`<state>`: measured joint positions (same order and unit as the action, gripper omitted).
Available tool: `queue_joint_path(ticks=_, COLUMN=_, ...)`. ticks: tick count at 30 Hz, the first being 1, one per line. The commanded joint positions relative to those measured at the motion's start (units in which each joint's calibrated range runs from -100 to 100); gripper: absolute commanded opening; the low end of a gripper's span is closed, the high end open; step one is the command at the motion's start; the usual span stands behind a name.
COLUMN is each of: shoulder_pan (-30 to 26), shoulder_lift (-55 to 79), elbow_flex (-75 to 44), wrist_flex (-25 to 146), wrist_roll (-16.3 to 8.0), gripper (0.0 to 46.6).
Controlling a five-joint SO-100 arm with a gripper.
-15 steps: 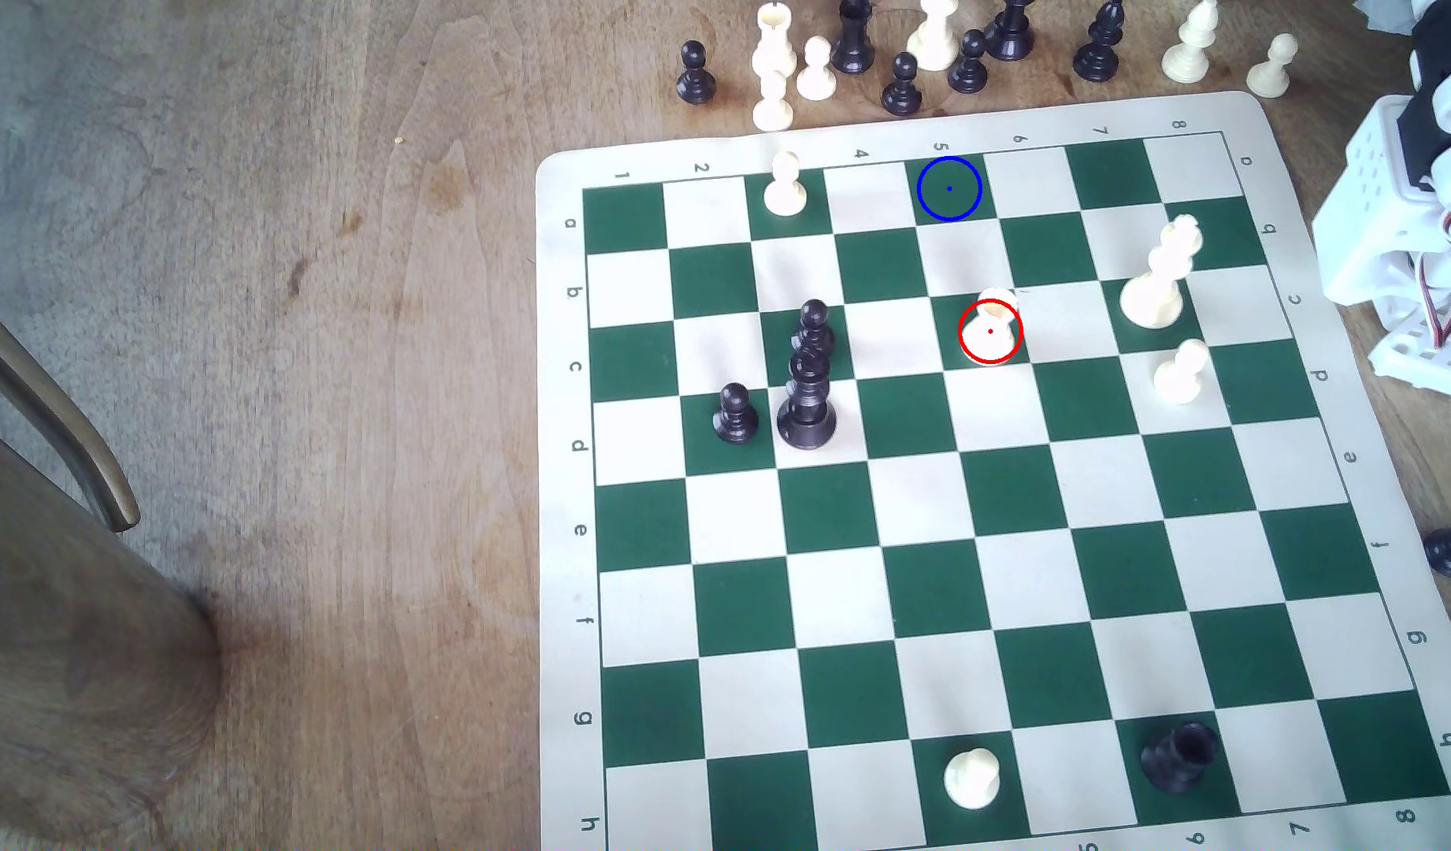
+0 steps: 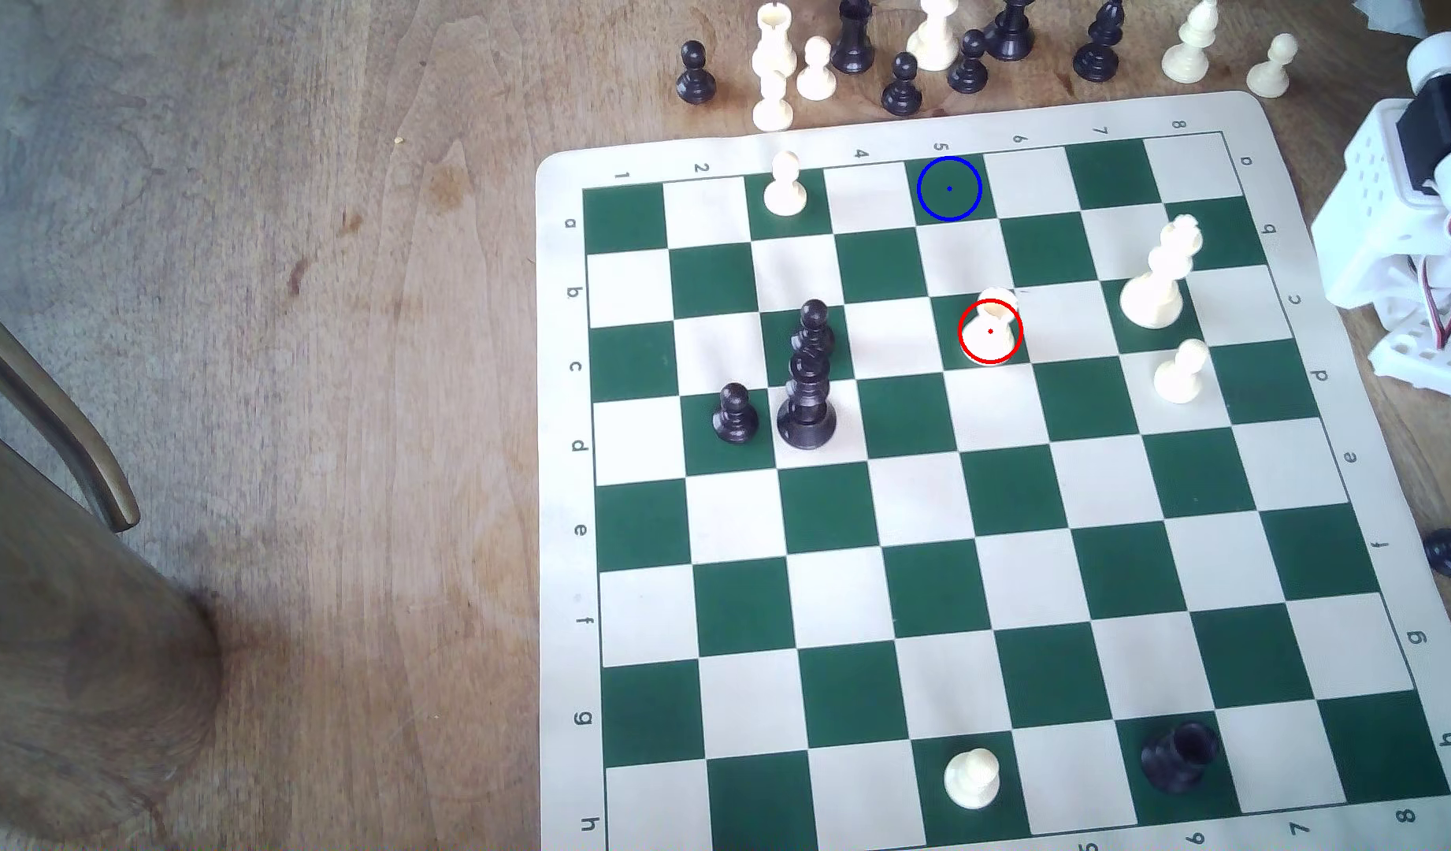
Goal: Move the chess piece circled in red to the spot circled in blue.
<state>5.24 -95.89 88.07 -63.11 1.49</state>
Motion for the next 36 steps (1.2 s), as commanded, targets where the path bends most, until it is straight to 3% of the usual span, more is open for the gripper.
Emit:
queue_joint_path(ticks=1, shoulder_pan=-0.1, shoulder_lift=0.1, elbow_flex=-7.4, wrist_flex=15.1, wrist_roll=0.3, gripper=0.2)
queue_joint_path(ticks=5, shoulder_pan=0.3, shoulder_lift=0.1, elbow_flex=-13.5, wrist_flex=28.0, wrist_roll=0.1, gripper=0.2)
queue_joint_path(ticks=6, shoulder_pan=0.3, shoulder_lift=0.1, elbow_flex=-14.1, wrist_flex=29.9, wrist_roll=0.0, gripper=2.3)
queue_joint_path(ticks=10, shoulder_pan=-0.2, shoulder_lift=0.2, elbow_flex=-18.4, wrist_flex=49.3, wrist_roll=-0.2, gripper=0.2)
queue_joint_path(ticks=12, shoulder_pan=-0.5, shoulder_lift=0.2, elbow_flex=-24.4, wrist_flex=66.9, wrist_roll=-2.5, gripper=0.2)
queue_joint_path(ticks=14, shoulder_pan=-1.6, shoulder_lift=5.0, elbow_flex=-33.2, wrist_flex=86.1, wrist_roll=-3.1, gripper=0.2)
queue_joint_path(ticks=18, shoulder_pan=-3.6, shoulder_lift=12.0, elbow_flex=-36.9, wrist_flex=99.1, wrist_roll=-4.2, gripper=0.2)
queue_joint_path(ticks=21, shoulder_pan=-5.5, shoulder_lift=15.6, elbow_flex=-37.7, wrist_flex=105.0, wrist_roll=-5.2, gripper=1.0)
queue_joint_path(ticks=25, shoulder_pan=-7.9, shoulder_lift=23.1, elbow_flex=-42.6, wrist_flex=113.1, wrist_roll=-7.9, gripper=7.7)
queue_joint_path(ticks=27, shoulder_pan=-9.2, shoulder_lift=27.9, elbow_flex=-45.6, wrist_flex=115.9, wrist_roll=-9.1, gripper=8.4)
queue_joint_path(ticks=31, shoulder_pan=-13.7, shoulder_lift=33.7, elbow_flex=-48.5, wrist_flex=121.3, wrist_roll=-9.2, gripper=7.9)
queue_joint_path(ticks=36, shoulder_pan=-13.7, shoulder_lift=43.7, elbow_flex=-52.8, wrist_flex=121.1, wrist_roll=-9.2, gripper=8.7)
